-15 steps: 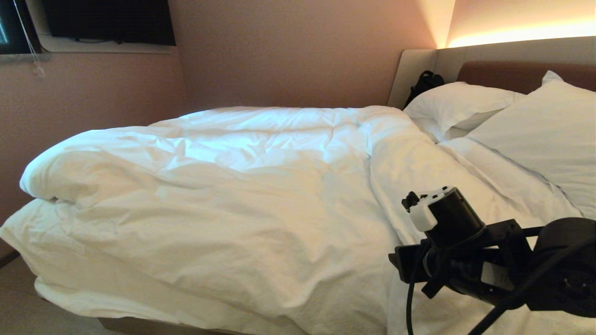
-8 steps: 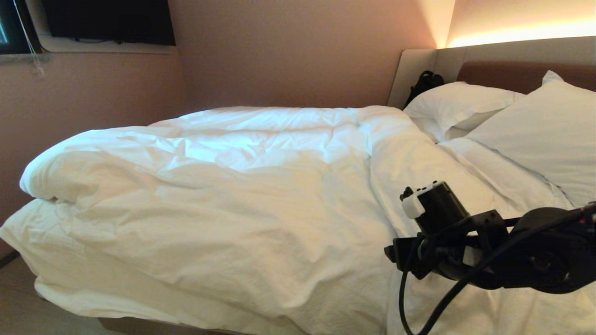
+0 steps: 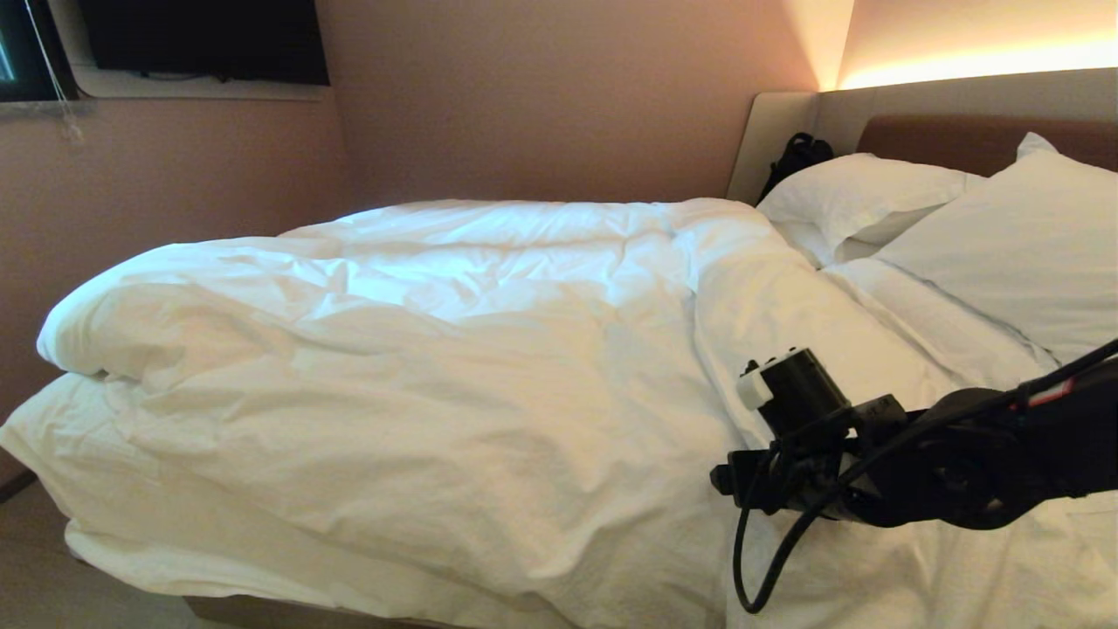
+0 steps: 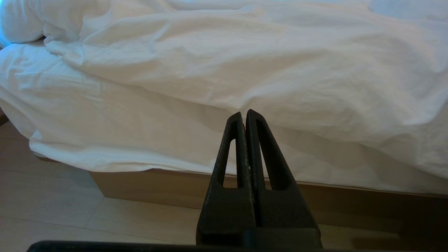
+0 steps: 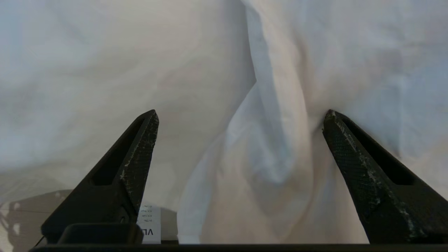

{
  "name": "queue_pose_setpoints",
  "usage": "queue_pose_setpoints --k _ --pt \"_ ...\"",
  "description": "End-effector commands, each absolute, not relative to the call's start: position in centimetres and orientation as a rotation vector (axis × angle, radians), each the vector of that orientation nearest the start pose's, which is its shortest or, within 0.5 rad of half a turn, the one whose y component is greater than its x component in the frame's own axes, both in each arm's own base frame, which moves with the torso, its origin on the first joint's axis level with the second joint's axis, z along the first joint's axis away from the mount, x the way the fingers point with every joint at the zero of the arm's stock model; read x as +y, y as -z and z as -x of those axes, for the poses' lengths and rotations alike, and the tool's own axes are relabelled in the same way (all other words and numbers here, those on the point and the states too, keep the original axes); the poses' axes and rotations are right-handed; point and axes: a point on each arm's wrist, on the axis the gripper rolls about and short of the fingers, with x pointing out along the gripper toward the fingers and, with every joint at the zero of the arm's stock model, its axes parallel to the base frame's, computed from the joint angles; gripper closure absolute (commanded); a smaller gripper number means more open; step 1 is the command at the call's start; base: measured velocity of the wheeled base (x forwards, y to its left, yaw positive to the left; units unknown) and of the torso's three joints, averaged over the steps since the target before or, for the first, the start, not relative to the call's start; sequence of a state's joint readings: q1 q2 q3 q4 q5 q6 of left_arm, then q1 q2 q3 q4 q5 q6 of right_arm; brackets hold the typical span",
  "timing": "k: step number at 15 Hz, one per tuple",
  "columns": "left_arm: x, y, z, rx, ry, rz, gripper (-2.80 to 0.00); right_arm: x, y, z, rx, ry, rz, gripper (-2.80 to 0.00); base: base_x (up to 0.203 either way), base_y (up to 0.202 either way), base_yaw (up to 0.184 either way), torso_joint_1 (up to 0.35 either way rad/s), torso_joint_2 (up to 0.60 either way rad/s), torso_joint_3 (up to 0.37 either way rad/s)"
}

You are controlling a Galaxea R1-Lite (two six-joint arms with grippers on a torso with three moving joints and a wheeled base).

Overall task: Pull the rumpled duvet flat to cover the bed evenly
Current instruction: Flatten the corners of the folded blanket

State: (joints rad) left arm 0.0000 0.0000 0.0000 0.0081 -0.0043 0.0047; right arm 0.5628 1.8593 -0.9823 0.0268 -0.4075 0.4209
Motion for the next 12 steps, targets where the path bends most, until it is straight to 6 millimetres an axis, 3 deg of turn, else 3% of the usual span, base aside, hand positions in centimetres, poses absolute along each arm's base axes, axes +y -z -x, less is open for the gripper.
queue_pose_setpoints --k 1,2,3,12 --pt "-0.01 -7.47 2.28 0.008 0.005 -0.005 0.00 16.08 -11.72 -27.81 0.818 0.042 0.026 -2.80 0.000 0.000 0.000 0.000 0.00 0.000" --pt "-0.01 -7.47 2.28 0.008 0.005 -0.005 0.00 16.06 -11.47 -28.03 0.823 0.047 0.027 -2.64 0.000 0.000 0.000 0.000 0.00 0.000" --pt "-0.01 -7.47 2.28 0.008 0.005 -0.005 0.00 16.04 -11.40 -28.11 0.825 0.049 0.026 0.00 0.000 0.000 0.000 0.000 0.00 0.000" --pt "-0.01 -7.47 2.28 0.008 0.005 -0.005 0.00 15.86 -12.20 -27.83 0.803 0.047 0.011 0.00 0.000 0.000 0.000 0.000 0.00 0.000"
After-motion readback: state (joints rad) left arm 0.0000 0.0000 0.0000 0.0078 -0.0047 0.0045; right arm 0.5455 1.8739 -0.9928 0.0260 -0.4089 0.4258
